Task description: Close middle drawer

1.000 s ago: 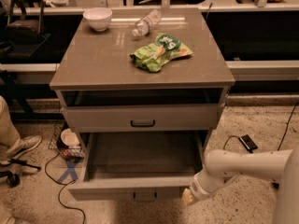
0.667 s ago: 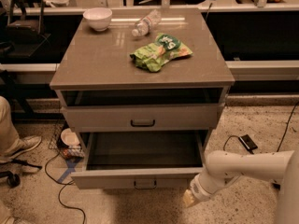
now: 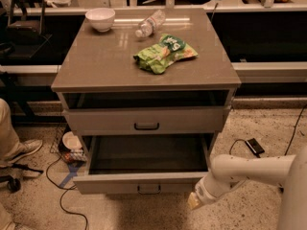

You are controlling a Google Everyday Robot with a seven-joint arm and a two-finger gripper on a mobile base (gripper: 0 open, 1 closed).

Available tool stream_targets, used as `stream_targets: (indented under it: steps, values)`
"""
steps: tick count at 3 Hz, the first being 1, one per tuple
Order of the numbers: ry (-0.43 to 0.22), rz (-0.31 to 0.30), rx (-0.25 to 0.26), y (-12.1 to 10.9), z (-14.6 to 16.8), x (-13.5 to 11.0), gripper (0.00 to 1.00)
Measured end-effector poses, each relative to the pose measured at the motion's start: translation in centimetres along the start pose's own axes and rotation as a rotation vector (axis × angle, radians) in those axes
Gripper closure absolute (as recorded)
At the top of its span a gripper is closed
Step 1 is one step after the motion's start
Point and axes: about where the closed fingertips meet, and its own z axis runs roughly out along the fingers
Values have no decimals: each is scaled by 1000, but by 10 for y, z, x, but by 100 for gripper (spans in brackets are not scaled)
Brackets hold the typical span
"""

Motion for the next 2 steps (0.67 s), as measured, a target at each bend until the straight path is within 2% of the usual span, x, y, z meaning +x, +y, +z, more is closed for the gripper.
stream_targets:
  steps: [1,2]
  values:
    - [-70,-8,63,-17,10,-38,100]
    - [-155,-24,82,-25,14,-79,100]
